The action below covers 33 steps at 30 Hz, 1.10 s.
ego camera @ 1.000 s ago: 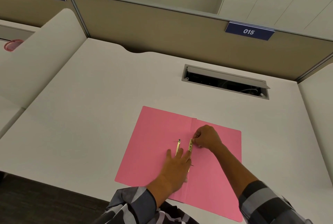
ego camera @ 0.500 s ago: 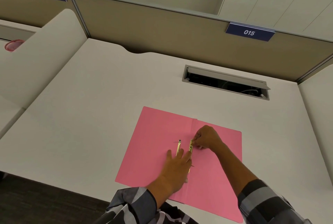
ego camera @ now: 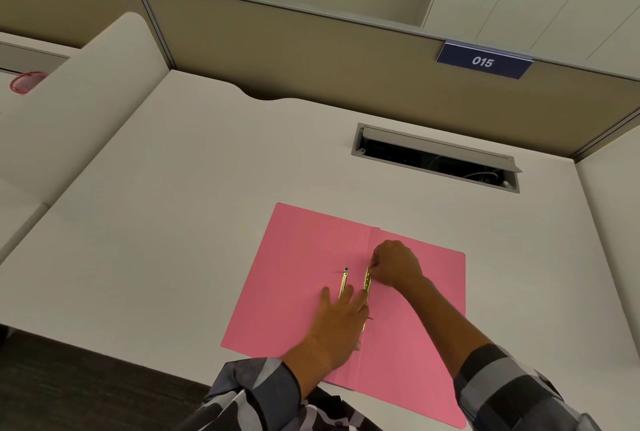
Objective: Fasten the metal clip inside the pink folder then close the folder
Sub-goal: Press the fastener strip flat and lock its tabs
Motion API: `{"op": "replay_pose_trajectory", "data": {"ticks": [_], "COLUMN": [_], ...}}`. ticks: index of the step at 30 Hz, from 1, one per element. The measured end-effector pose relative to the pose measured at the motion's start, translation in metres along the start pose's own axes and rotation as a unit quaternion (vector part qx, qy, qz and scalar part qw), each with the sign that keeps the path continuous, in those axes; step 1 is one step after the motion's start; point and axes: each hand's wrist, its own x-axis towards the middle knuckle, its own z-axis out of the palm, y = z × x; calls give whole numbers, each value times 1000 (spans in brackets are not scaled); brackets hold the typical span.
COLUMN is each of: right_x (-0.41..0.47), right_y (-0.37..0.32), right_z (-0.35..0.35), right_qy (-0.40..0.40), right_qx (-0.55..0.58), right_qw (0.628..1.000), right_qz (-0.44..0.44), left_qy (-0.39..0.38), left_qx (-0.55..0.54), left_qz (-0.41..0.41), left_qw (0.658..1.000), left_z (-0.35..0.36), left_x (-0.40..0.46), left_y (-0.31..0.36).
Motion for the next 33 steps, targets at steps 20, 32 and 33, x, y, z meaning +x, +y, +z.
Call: {"op": "replay_pose_trajectory", "data": {"ticks": [20,32,33], "right_x": [5,17,17], "right_y": [-12,2,3], "right_z": [-4,-14,-13], "right_qy": [-8,-89,-106], "right_qx": [-124,314,338], "right_qw": [988,920,902], "right_qz": [-88,217,246], "left_qy": [-1,1,0], "left_qx": [16,6,5], "left_qz": [-1,-4,-5], "left_qw": [1000,1000,1000], "left_z": [1,-1,-1], "left_x": [0,-2,-2], "left_y": [1,3,3]}}
